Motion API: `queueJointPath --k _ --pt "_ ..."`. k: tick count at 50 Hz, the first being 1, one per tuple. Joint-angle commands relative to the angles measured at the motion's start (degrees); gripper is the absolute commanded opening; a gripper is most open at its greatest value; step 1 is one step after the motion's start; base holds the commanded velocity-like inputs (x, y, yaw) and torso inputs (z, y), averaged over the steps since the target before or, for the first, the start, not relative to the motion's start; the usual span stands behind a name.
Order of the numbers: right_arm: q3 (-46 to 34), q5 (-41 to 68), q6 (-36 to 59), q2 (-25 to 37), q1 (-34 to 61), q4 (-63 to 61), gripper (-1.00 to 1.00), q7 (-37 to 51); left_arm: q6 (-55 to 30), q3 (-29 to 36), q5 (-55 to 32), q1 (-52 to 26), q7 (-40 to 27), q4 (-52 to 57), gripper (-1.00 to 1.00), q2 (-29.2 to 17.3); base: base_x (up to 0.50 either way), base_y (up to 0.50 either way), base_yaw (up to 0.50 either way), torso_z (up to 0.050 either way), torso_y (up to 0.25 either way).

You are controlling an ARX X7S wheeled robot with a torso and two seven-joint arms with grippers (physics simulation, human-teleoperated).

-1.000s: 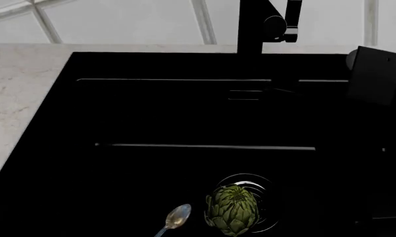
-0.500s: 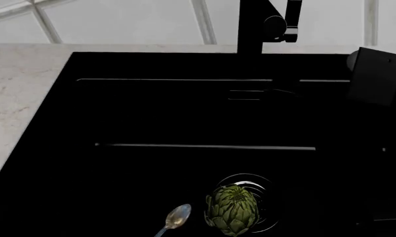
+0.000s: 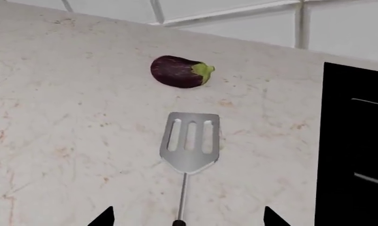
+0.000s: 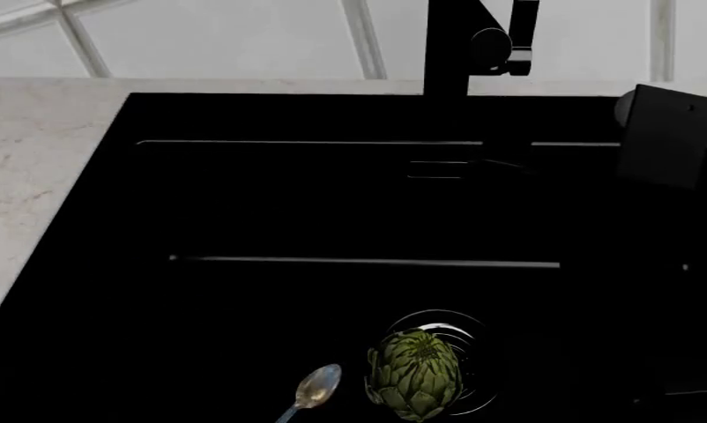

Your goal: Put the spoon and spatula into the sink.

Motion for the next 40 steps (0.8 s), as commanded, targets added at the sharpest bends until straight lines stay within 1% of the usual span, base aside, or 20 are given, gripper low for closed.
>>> queueJointPath --k 1,14,23,40 --pt "-0.23 0.25 0.03 0.0 0.05 -0.03 1.0 0.24 0.38 0.8 0.0 1.73 2.12 -2.52 1.0 -0.42 0.0 0.0 0.0 0.0 0.0" --pt "-0.34 0.6 0.2 0.12 -0.09 -0.45 1.0 0.63 -0.14 2.71 2.43 3.98 6.92 -8.35 1.0 3.13 0.0 0.0 0.0 0.0 0.0" --pt "-0.4 0.92 0.65 0.29 -0.11 -0.97 1.0 1.02 0.62 3.29 2.8 5.37 8.91 -10.9 1.0 3.99 0.0 0.0 0.0 0.0 0.0" --pt "-0.7 1.33 1.26 0.53 0.25 -1.51 1.0 1.64 4.78 4.85 3.32 10.21 12.65 -15.61 1.0 5.61 0.0 0.0 0.0 0.0 0.0"
